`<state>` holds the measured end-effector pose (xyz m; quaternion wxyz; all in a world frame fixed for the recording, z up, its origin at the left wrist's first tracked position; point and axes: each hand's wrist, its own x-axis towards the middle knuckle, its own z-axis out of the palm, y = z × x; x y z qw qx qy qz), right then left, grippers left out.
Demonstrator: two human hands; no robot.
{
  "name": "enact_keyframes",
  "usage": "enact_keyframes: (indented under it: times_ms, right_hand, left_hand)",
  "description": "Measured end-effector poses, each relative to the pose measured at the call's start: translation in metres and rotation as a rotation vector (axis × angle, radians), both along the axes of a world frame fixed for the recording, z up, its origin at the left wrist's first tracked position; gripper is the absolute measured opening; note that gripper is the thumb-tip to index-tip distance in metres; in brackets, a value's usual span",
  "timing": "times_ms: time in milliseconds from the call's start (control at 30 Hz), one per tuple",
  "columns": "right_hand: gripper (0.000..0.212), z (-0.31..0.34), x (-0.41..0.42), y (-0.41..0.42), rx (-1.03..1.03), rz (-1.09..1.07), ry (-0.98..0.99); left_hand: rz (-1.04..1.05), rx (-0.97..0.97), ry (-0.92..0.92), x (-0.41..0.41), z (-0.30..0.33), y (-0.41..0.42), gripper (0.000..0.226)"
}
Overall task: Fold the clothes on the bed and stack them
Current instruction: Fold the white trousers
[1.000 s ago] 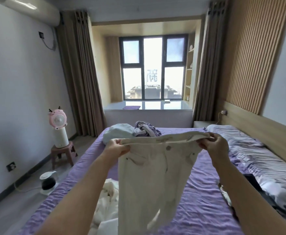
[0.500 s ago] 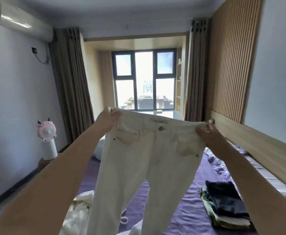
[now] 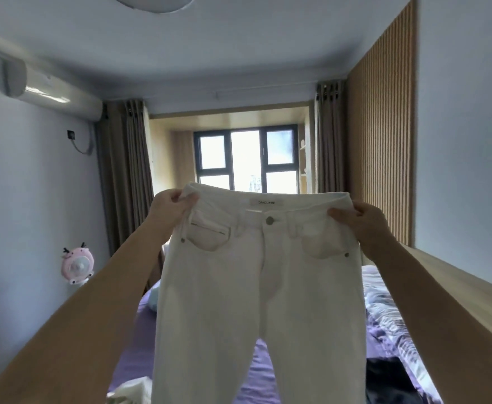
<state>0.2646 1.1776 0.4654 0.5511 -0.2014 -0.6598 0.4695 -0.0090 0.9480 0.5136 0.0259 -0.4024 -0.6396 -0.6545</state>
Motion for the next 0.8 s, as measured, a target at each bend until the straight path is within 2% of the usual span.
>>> enact_keyframes:
  times_ms: [167, 300, 367, 500, 667, 800]
  right_hand:
    - [0.011, 0.028, 0.004, -0.012, 0.21, -0.203, 0.036]
    - [0.01, 0.041, 0.008, -0.023, 0.396, -0.369, 0.066]
    - [0.01, 0.038, 0.011, -0.026, 0.476, -0.419, 0.07]
    - [0.013, 0.029, 0.01, -0.029, 0.585, -0.487, 0.035]
    - [0.015, 0.032, 0.003, -0.032, 0.595, -0.453, 0.087]
    - [0.013, 0.013, -0.007, -0.027, 0.566, -0.408, 0.073]
  left_hand:
    - [0.279, 0.067, 0.236, 0.009, 0.017, 0.007, 0.029]
    - [0.599, 0.058, 0.632, 0.02, 0.024, 0.001, 0.025]
    - [0.651, 0.026, 0.743, 0.021, 0.025, -0.006, 0.027]
    - [0.671, 0.047, 0.824, 0.019, 0.027, -0.017, 0.026]
    - [0.654, 0.092, 0.862, 0.013, 0.03, -0.028, 0.029]
    - [0.601, 0.064, 0.829, -0.002, 0.004, -0.026, 0.036]
